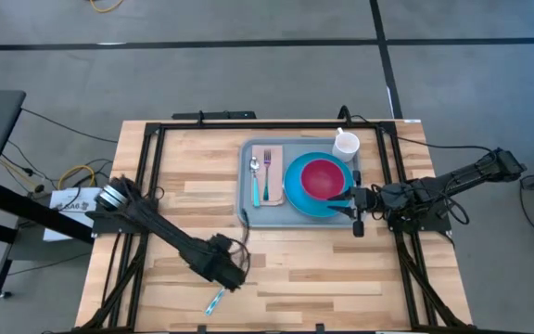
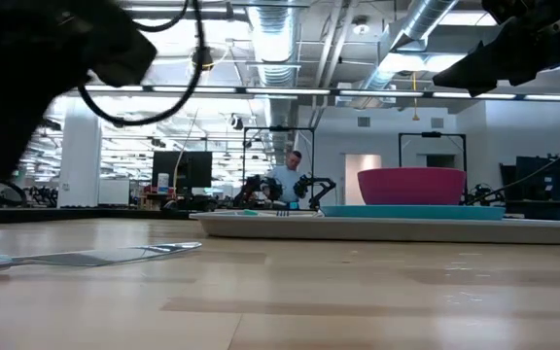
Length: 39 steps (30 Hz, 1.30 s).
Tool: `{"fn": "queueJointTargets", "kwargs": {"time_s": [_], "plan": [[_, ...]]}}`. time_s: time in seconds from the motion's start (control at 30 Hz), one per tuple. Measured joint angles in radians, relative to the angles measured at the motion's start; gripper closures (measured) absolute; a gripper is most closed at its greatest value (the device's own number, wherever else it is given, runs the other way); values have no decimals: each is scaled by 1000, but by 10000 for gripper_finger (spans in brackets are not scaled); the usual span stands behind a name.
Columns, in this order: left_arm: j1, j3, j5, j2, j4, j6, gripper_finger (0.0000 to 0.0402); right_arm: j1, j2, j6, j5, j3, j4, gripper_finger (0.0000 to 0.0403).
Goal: Set up tray
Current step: Put the green table knife between the blue fork and the green spoon on the light brown napkin on the gray serving tray
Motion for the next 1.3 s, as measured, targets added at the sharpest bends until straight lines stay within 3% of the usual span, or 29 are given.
{"fn": "queueJointTargets", "kwargs": {"time_s": [0.13,0.27,0.47,1.1,1.3], "plan": [[-3,-120,-37,-27,399,14,319,-2,0,-19,0,0,0,312],[12,-133,-2,-2,491,16,319,-1,0,-25,0,0,0,312],[18,-135,111,40,476,75,319,-1,0,-25,0,0,1,312],[14,-48,88,46,308,100,319,-1,0,-25,0,0,0,312],[-3,-47,65,90,346,97,319,-1,0,-25,0,0,0,312]]}}
